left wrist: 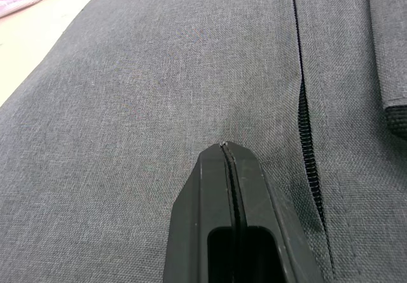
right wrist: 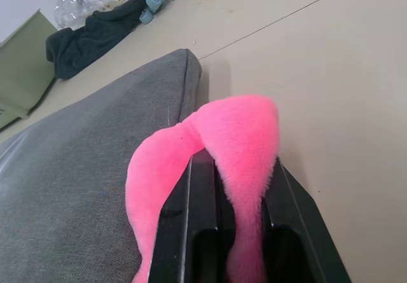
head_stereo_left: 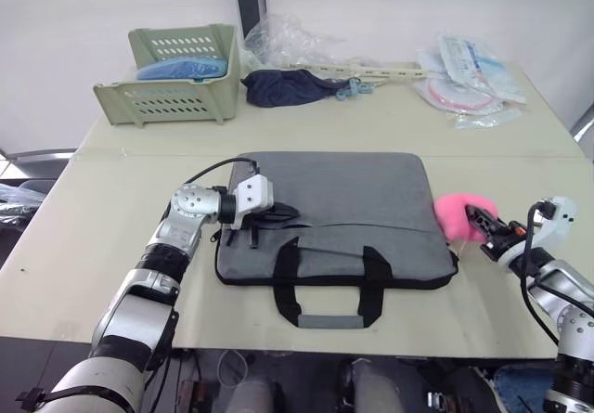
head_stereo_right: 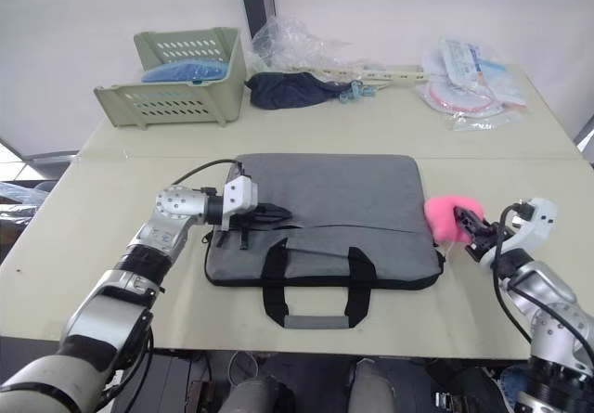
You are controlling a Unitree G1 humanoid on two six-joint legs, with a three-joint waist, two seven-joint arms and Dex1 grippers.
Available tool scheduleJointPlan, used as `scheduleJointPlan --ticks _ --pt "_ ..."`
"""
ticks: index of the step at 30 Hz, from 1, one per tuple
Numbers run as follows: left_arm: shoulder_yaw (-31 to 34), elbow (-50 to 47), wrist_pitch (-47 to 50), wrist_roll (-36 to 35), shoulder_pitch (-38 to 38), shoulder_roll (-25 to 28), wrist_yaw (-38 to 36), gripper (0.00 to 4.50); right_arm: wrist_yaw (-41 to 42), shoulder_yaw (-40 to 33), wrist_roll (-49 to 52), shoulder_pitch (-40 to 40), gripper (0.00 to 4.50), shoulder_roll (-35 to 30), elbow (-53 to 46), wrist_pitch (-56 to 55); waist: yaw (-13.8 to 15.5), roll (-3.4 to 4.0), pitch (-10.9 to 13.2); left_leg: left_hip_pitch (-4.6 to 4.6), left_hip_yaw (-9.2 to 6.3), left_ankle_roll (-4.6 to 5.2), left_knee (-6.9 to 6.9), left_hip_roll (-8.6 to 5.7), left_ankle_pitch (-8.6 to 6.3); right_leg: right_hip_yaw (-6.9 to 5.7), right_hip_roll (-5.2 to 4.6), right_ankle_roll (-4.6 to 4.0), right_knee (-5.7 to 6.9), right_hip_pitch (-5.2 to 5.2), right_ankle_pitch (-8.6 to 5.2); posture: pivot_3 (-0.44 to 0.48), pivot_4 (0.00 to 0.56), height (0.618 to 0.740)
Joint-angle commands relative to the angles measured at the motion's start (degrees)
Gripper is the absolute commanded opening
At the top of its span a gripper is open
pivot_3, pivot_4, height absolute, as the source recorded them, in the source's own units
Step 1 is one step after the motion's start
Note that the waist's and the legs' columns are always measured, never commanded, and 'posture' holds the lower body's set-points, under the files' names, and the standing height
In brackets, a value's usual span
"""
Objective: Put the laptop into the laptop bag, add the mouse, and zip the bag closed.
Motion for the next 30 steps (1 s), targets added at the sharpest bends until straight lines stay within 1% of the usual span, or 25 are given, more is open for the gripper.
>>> scheduleJointPlan --ticks 1,5,14,15,16,17,18,20,21,23,24,25,26,27,29,30 --pt "-5.49 5.53 2.33 7.32 5.48 1.10 -2.14 0.00 -1.94 -1.88 -1.26 -2.25 0.00 -0.08 0.84 -3.37 -0.13 0.01 0.00 0.00 -0.01 0.00 -0.01 -0.01 0.00 -0.01 -0.02 0.00 0.01 -0.01 0.00 0.000 0.150 0.740" --pt "-5.53 5.42 2.49 7.17 5.55 1.13 -2.56 0.00 -2.75 -2.33 -1.89 -4.17 0.00 0.15 2.95 -4.37 -0.32 0.02 -0.01 0.01 -0.02 0.04 -0.01 -0.05 0.02 -0.01 -0.06 0.01 0.02 0.00 0.00 0.000 0.150 0.740" --pt "-5.26 5.32 2.89 6.77 5.73 1.18 -2.90 0.00 -0.24 -0.92 -0.20 -2.09 0.00 0.03 0.23 -2.37 -0.40 0.03 -0.02 0.02 -0.04 0.04 -0.10 -0.05 0.02 -0.01 -0.08 0.01 -0.01 0.00 0.01 0.000 0.150 0.740" --pt "-4.65 4.85 3.92 5.67 5.84 1.05 -3.59 0.00 0.82 -1.15 0.92 -1.60 0.50 -0.13 -0.49 -1.81 -0.38 0.03 -0.02 0.02 -0.04 0.04 -0.11 -0.05 0.02 0.00 -0.08 0.01 -0.02 0.00 0.01 0.000 0.150 0.740" --pt "-3.72 4.25 4.73 4.33 5.92 0.84 -3.93 0.26 2.26 -1.42 2.06 -0.91 1.02 -0.45 -1.37 -1.24 -0.37 0.03 -0.02 0.02 -0.04 0.04 -0.12 -0.05 0.02 0.00 -0.08 0.01 -0.02 0.00 0.01 0.000 0.150 0.740" --pt "-2.92 3.43 5.84 3.06 6.03 0.80 -4.66 0.53 3.56 -1.66 2.95 -0.24 1.27 -0.87 -2.28 -0.78 -0.38 0.03 -0.02 0.03 -0.05 0.04 -0.15 -0.04 0.02 -0.02 -0.08 0.01 -0.04 0.00 0.01 0.000 0.150 0.740" --pt "-2.08 2.40 6.78 1.92 6.26 0.86 -5.23 0.80 4.60 -1.93 3.67 0.60 1.78 -1.39 -3.11 -0.36 -0.46 0.02 -0.01 0.03 -0.07 0.04 -0.20 -0.03 0.02 -0.03 -0.07 0.02 -0.06 -0.01 0.00 0.000 0.150 0.740" --pt "-0.02 0.27 8.01 0.06 6.79 1.12 -5.41 1.59 7.05 -1.92 3.86 2.75 2.73 -3.27 -4.51 -0.05 -0.51 0.07 -0.04 0.03 -0.06 0.04 -0.33 -0.03 0.03 -0.06 -0.04 0.02 -0.13 -0.13 0.00 0.000 0.150 0.740" --pt "0.72 -0.51 8.33 -0.47 7.00 1.24 -5.29 2.06 7.96 -1.87 3.87 3.54 3.26 -4.00 -4.90 -0.06 -0.54 0.06 -0.03 0.05 -0.06 0.01 -0.44 -0.03 0.05 -0.09 0.00 0.02 -0.04 -0.13 0.00 0.000 0.150 0.740" --pt "3.11 -5.02 10.85 -3.18 8.51 3.26 -6.73 2.90 11.34 -3.16 3.81 6.07 4.21 -7.04 -5.21 -0.29 -0.79 0.06 -0.03 0.05 -0.01 -0.04 -0.70 -0.04 0.14 -0.12 0.15 0.03 -0.12 -0.18 0.01 0.000 0.150 0.740" --pt "3.90 -6.93 12.08 -4.27 9.18 3.98 -7.23 3.40 12.53 -3.57 3.81 6.91 4.50 -8.16 -5.20 -0.49 -0.82 0.03 0.00 0.05 0.05 -0.06 -0.81 -0.03 0.15 -0.16 0.48 0.04 -0.12 -0.18 0.00 0.000 0.150 0.740" --pt "5.42 -10.75 14.47 -6.34 10.40 5.15 -7.45 3.74 14.88 -4.12 3.19 8.23 4.50 -10.11 -4.98 -1.15 -0.96 -0.01 0.03 0.01 0.10 -0.08 -0.84 0.03 0.14 -0.14 0.63 0.05 -0.19 -0.18 0.00 0.000 0.150 0.740" --pt "6.87 -14.24 16.74 -8.14 11.50 6.29 -7.31 4.29 16.94 -4.66 2.46 9.22 4.50 -11.94 -4.47 -1.91 -1.15 -0.07 0.10 0.02 0.10 -0.08 -0.89 0.09 0.14 -0.17 0.77 0.05 -0.35 -0.22 -0.01 0.000 0.150 0.740" --pt "7.79 -16.80 18.45 -9.34 12.33 7.11 -7.12 4.46 18.31 -4.99 2.02 9.87 4.50 -13.18 -4.04 -2.49 -1.41 -0.14 0.21 -0.03 0.11 -0.10 -0.92 0.10 0.13 -0.19 0.83 0.05 -0.38 -0.28 -0.01 0.000 0.150 0.740" --pt "12.84 -21.58 21.98 -12.70 14.80 11.12 -5.82 4.46 26.03 -5.10 -3.77 13.86 4.50 -18.98 -2.36 -8.92 -1.69 -0.34 0.47 -0.07 0.15 -0.15 -0.94 0.05 0.09 -0.28 0.88 0.06 -0.43 -0.32 -0.01 0.000 0.150 0.740" --pt "14.56 -23.05 23.10 -13.69 15.68 12.58 -5.34 4.46 28.56 -5.15 -5.71 15.04 4.50 -20.85 -1.52 -11.37 -1.76 -0.52 0.78 -0.08 0.15 -0.15 -0.96 -0.02 0.09 -0.30 0.88 0.08 -0.46 -0.33 -0.02 0.000 0.150 0.740"
